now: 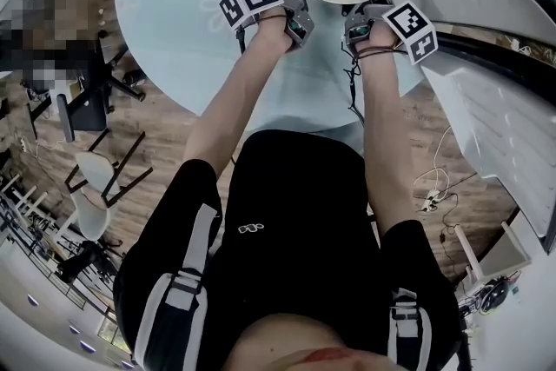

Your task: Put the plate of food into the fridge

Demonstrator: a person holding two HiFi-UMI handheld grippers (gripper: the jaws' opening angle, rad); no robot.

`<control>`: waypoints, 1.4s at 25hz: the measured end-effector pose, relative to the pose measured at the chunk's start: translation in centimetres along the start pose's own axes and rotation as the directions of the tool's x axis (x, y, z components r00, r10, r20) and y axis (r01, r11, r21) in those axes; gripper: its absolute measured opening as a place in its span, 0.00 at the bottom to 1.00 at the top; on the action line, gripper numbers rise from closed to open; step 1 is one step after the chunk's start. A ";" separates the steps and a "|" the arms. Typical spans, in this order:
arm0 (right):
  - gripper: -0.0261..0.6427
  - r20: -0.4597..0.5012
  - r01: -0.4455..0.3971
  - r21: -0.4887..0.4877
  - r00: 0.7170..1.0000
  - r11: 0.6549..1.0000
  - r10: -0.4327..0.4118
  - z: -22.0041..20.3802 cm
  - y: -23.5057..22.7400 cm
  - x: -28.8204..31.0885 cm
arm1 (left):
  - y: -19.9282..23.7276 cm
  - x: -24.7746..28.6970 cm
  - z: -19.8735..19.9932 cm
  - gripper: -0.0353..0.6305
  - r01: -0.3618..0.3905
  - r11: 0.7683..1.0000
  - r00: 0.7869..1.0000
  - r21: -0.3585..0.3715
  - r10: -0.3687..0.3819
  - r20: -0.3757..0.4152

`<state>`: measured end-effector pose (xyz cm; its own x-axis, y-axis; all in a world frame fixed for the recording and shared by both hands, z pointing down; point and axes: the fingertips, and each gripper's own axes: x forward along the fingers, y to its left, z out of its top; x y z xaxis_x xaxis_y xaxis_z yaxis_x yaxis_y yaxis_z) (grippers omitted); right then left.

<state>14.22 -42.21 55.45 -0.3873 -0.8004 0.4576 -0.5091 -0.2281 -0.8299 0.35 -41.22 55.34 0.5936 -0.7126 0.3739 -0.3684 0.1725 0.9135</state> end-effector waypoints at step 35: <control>0.04 -0.112 -0.238 -0.876 0.946 0.419 0.303 -5.4 16.6 -12.8 | -14.3 -16.6 -2.4 0.04 -0.175 0.484 0.932 0.857 -0.199 0.303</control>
<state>6.56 -32.75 37.55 -0.6069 -0.7646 0.2170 -0.7947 0.5807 -0.1768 -2.51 -30.29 36.44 0.4101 -0.9043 0.1183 -0.8957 -0.3749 0.2393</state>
